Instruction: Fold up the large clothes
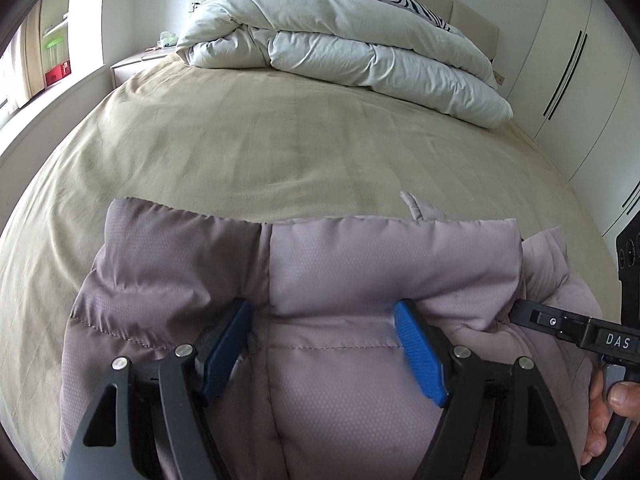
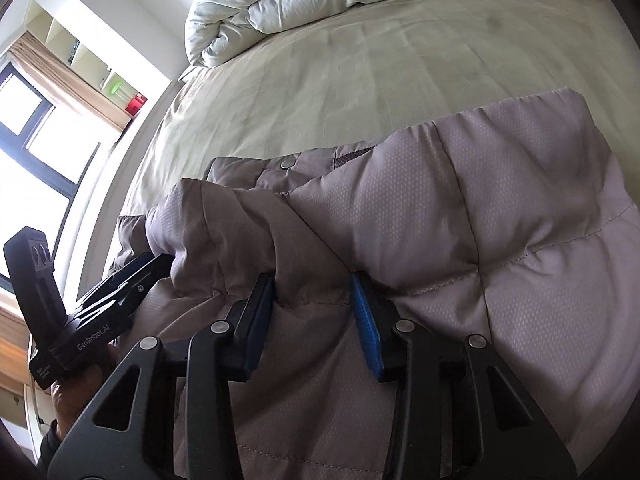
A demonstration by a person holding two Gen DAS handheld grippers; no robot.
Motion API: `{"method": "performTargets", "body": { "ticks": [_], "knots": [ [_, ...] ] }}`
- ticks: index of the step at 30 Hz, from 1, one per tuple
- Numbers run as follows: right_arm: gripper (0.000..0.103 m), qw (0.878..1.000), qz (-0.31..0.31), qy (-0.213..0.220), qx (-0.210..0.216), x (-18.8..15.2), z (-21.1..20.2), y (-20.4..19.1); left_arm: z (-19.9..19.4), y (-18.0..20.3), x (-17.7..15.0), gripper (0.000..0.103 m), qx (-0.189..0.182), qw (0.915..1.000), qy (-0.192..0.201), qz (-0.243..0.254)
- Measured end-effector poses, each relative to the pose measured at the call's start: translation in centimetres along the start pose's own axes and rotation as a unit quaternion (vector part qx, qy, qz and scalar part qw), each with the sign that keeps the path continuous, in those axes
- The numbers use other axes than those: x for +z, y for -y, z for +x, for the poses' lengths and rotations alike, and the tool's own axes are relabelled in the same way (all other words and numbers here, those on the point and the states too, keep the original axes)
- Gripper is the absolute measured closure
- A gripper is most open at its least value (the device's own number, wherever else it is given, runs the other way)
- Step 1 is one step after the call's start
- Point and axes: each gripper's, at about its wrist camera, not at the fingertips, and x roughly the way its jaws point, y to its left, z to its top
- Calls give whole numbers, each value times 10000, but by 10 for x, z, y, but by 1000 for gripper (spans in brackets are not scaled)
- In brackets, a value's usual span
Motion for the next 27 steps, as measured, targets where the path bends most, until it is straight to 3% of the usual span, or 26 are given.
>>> {"method": "performTargets", "body": {
  "ticks": [12,27],
  "knots": [
    [69,9997,38,160,184,4,21,18,14,-3,-5,24,-28,10000,-11,-11],
    [67,9991,-80,354,214,-7,13,12,13,1,-7,24,64,10000,-24,25]
  ]
}}
